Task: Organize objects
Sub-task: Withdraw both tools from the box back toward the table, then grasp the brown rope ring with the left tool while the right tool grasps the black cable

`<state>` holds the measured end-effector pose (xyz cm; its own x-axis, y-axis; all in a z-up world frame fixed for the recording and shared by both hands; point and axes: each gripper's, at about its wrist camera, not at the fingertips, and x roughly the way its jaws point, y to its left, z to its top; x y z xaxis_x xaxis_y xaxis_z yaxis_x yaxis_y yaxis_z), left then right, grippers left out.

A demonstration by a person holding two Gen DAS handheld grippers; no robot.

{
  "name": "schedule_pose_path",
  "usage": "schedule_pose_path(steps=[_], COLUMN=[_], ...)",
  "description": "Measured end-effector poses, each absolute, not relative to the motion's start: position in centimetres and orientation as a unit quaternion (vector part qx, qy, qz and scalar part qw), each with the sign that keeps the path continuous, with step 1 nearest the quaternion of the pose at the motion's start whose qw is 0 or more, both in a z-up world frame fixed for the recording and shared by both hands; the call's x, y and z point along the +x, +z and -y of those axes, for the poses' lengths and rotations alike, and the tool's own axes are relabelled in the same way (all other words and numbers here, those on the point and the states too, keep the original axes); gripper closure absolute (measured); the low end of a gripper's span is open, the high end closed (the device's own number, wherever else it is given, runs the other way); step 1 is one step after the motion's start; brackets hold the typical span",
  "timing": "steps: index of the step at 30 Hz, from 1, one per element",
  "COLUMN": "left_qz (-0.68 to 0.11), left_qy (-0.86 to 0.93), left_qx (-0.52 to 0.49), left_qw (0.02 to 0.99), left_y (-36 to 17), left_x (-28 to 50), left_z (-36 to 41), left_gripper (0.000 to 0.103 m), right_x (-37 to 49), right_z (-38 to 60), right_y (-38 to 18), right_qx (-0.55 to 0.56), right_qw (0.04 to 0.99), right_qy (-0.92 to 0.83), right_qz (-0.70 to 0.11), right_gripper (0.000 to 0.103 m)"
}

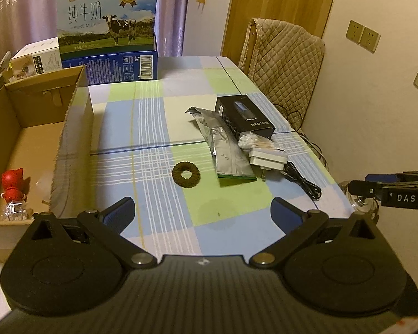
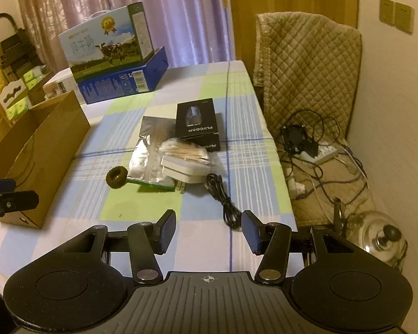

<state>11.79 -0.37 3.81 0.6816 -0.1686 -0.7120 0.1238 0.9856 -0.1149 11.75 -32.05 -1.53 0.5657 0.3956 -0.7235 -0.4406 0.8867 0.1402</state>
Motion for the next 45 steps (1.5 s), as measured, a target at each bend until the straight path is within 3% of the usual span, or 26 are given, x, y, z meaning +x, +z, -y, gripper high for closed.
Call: schedule_pose_path(steps=[16,29,32,39,45], left_qz=[-0.39,-0.395,-0.394,-0.382,-0.384], left_qy=[-0.074,-0.077,-0.08,-0.079,-0.073], left_qx=[-0.004,-0.005,-0.003,0.013,0.03], left_qw=[0.918,0.915,0.915,0.921,0.92], left_y=[-1.6,-4.7,-5.1,-6.2,-8.0], left_x=[16.7,18.8,19.3,20.8,22.9], left_z=[1.8,1.2,1.1,1.2,1.3], left_gripper=[0.002,0.004,0.009,0.014,0.029], right_x=[17.4,21.0,20.7,20.0,20.0], right_z=[30.4,27.9,27.7,27.5,27.6], right_y=[-7.0,-12.3,-12.5,-11.7,-10.9], right_qx=[-0.124,-0.179,-0.173,-0.131,-0.111], right_qw=[0.862,0.835,0.837,0.845,0.853], right_qy=[0.296,0.304,0.304,0.289,0.277], right_qz=[-0.393,-0.423,-0.421,-0.43,-0.429], right_gripper=[0.054,0.078,0.09,0.092,0.092])
